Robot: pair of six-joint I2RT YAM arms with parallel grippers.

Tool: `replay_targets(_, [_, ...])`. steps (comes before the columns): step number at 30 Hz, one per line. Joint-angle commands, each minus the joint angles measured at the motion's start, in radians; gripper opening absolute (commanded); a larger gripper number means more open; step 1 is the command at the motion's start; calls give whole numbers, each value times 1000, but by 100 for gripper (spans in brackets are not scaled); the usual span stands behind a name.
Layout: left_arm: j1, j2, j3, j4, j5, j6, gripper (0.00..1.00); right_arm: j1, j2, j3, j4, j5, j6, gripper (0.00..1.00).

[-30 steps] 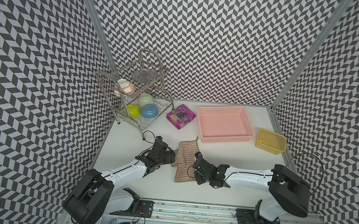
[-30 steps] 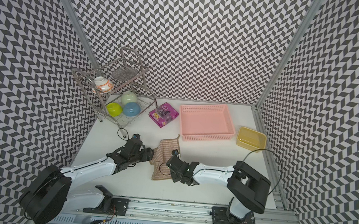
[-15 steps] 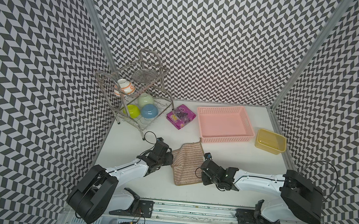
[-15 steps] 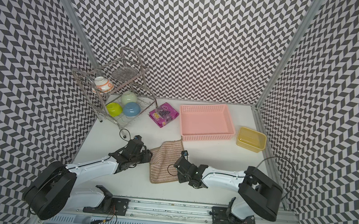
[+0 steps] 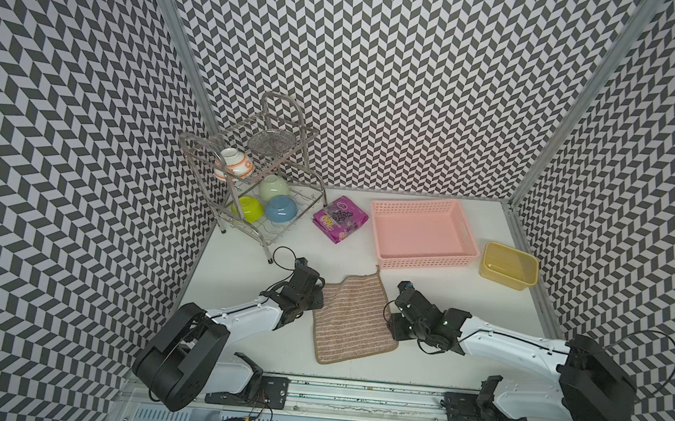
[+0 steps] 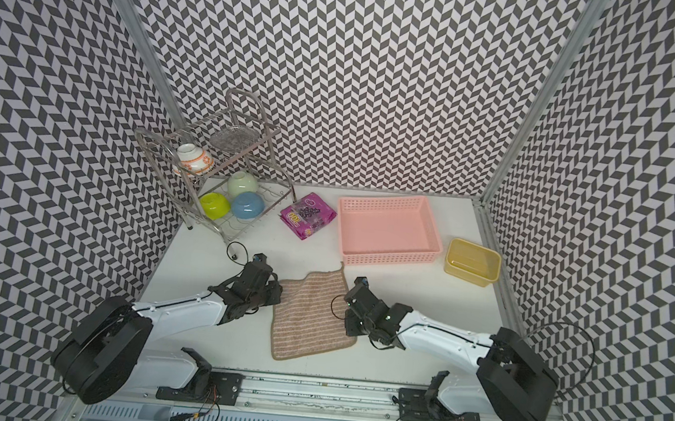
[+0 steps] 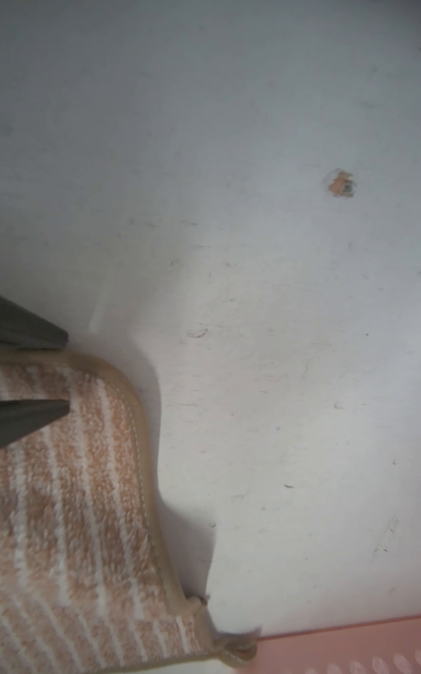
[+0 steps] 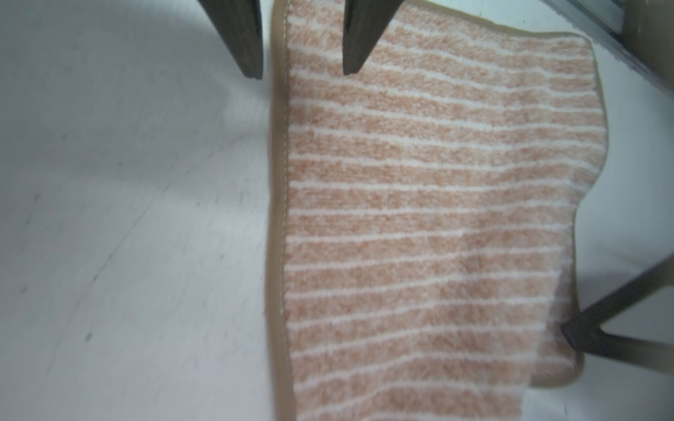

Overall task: Fold the square dishcloth
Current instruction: Smooth out the cleaning item at the center of the board.

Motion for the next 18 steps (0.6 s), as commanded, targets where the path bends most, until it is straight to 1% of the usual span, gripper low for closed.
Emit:
replay_targets(1, [-1, 51, 44, 3, -64, 14, 16, -67, 18, 56, 72, -6, -60, 39])
replay_targets(3, [-1, 82, 78, -5, -102, 24, 10, -102, 48, 90, 103, 5, -85, 39])
replay_targets(8, [5, 136, 147, -17, -168, 47, 1, -187, 163, 184, 166, 18, -139, 39])
replay_targets(11, [18, 159, 166, -10, -185, 55, 0, -232, 261, 250, 191, 10, -180, 39])
replay_targets(15, [35, 183, 190, 8, -159, 58, 0, -265, 398, 361, 206, 4, -231, 39])
replay_targets(18, [42, 193, 196, 15, -145, 58, 0, -279, 475, 430, 206, 17, -251, 39])
